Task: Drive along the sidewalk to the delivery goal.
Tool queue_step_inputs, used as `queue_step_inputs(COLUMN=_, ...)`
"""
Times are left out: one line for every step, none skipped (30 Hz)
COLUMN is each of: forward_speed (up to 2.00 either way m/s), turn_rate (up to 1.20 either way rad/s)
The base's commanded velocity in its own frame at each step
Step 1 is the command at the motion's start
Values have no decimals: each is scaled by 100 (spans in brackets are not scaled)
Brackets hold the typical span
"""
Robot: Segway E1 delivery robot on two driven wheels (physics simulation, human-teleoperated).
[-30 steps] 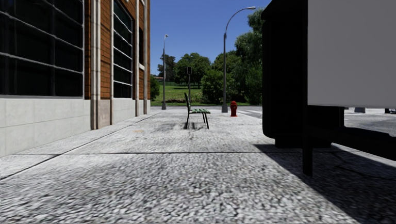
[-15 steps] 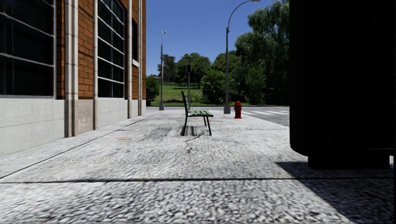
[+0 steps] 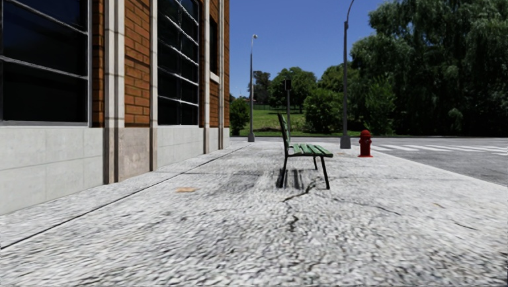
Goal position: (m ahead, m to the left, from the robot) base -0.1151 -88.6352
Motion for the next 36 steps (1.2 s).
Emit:
queue_step_inputs(forward_speed=200, turn_rate=62)
queue_step_inputs(forward_speed=200, turn_rate=62)
queue_step_inputs(forward_speed=200, turn_rate=57)
queue_step_inputs(forward_speed=200, turn_rate=45)
queue_step_inputs(forward_speed=200, turn_rate=35)
queue_step_inputs(forward_speed=200, turn_rate=23)
queue_step_inputs(forward_speed=200, turn_rate=10)
queue_step_inputs(forward_speed=200, turn_rate=4)
queue_step_inputs(forward_speed=200, turn_rate=2)
queue_step_inputs(forward_speed=200, turn_rate=2)
queue_step_inputs(forward_speed=200, turn_rate=2)
queue_step_inputs(forward_speed=200, turn_rate=1)
queue_step_inputs(forward_speed=200, turn_rate=1)
queue_step_inputs(forward_speed=200, turn_rate=1)
queue_step_inputs(forward_speed=200, turn_rate=1)
queue_step_inputs(forward_speed=200, turn_rate=1)
queue_step_inputs(forward_speed=200, turn_rate=1)
queue_step_inputs(forward_speed=200, turn_rate=35)
queue_step_inputs(forward_speed=200, turn_rate=36)
queue_step_inputs(forward_speed=200, turn_rate=36)
queue_step_inputs(forward_speed=200, turn_rate=36)
queue_step_inputs(forward_speed=200, turn_rate=23)
queue_step_inputs(forward_speed=200, turn_rate=7)
queue_step_inputs(forward_speed=200, turn_rate=7)
queue_step_inputs(forward_speed=200, turn_rate=2)
queue_step_inputs(forward_speed=200, turn_rate=1)
queue_step_inputs(forward_speed=200, turn_rate=0)
queue_step_inputs(forward_speed=200, turn_rate=0)
queue_step_inputs(forward_speed=200, turn_rate=0)
queue_step_inputs(forward_speed=200, turn_rate=0)
queue_step_inputs(forward_speed=200, turn_rate=0)
queue_step_inputs(forward_speed=200, turn_rate=0)
queue_step_inputs(forward_speed=200, turn_rate=0)
queue_step_inputs(forward_speed=200, turn_rate=0)
queue_step_inputs(forward_speed=200, turn_rate=0)
queue_step_inputs(forward_speed=200, turn_rate=0)
